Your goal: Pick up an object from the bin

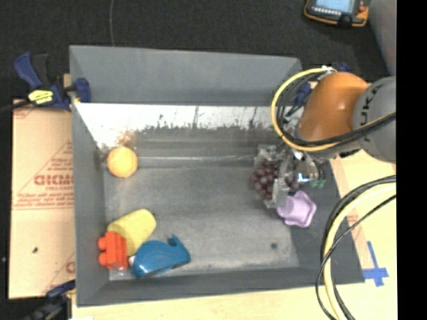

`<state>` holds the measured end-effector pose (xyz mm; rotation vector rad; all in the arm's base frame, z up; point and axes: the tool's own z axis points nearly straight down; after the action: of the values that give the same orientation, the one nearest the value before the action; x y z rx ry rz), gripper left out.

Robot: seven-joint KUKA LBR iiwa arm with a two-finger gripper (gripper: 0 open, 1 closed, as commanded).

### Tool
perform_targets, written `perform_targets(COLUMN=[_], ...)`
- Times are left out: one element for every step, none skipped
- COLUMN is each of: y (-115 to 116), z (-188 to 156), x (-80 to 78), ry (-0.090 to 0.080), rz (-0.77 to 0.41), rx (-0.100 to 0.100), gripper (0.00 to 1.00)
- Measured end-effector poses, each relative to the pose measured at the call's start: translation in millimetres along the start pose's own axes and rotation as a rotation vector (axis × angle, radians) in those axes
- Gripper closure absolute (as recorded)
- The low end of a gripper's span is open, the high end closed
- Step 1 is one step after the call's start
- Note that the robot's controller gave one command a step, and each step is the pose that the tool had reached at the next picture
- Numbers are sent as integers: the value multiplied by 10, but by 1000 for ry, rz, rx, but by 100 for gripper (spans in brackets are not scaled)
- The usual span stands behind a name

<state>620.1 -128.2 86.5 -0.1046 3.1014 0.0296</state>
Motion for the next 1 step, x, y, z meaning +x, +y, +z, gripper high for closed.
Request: perform_targets(y=[-45], z=[-1042], x=[-34], ry=[-11], rz=[118], rx=[7], gripper=[0])
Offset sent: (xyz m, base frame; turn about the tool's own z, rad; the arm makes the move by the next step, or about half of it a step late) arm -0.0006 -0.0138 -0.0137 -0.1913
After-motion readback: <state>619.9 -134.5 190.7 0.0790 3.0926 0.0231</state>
